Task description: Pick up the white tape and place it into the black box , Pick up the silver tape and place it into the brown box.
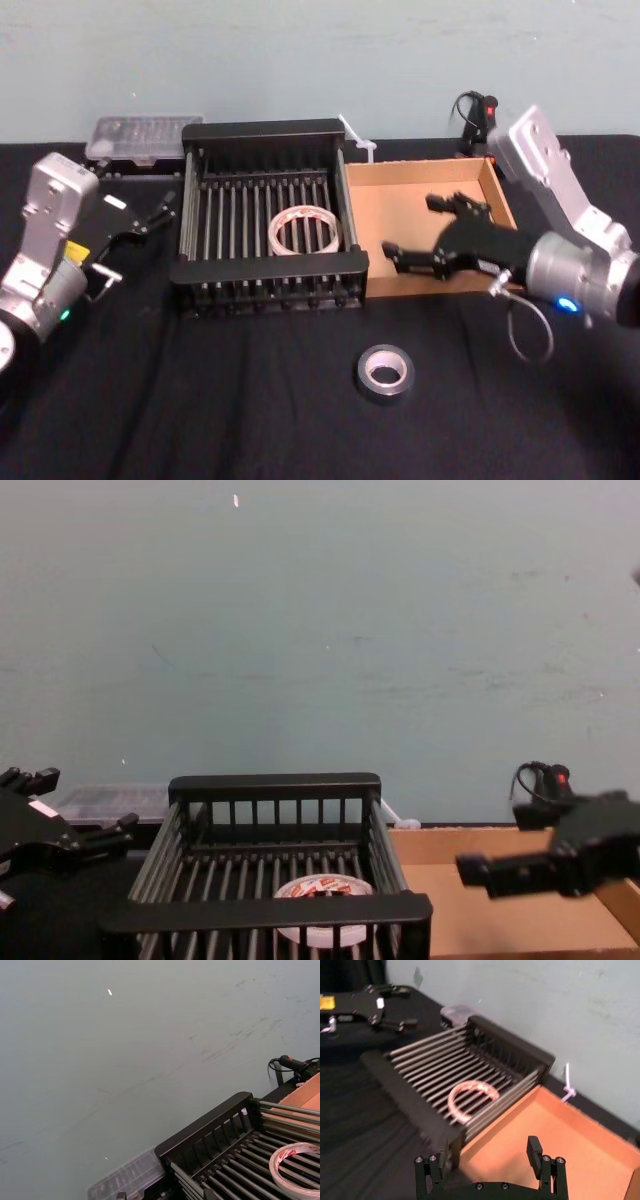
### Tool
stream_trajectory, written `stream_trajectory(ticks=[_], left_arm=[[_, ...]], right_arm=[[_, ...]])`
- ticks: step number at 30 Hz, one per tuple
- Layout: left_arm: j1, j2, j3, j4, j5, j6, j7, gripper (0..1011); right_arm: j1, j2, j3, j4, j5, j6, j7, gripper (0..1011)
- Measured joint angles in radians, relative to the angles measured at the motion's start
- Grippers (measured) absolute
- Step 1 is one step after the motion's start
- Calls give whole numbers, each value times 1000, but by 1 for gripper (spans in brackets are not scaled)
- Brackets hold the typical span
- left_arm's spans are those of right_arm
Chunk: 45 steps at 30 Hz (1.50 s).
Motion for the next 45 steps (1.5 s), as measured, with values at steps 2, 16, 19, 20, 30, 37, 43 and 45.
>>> stream_trajectory(ticks=[2,16,19,20,30,37,43,45], left_arm=[[0,0,0,0,0,0,0,1001],[0,0,0,0,0,0,0,1001],[0,0,0,0,0,0,0,1001],[0,0,0,0,0,0,0,1001],[0,0,0,0,0,0,0,1001],[0,0,0,0,0,0,0,1001],[0,0,0,0,0,0,0,1001],[0,0,0,0,0,0,0,1001]], right_arm=[[-27,23,2,-23,12,10,3,1002],[-101,100,-27,-74,61,66,16,1002],[-101,108,-43,-74,65,77,21,1002],[-101,109,-46,-73,65,79,22,1002],[-77,112,-97,-44,71,104,36,1002],[-59,105,-120,-19,72,110,38,1002],[-41,100,-138,1,72,113,38,1002],[-38,99,-141,4,72,113,38,1002]])
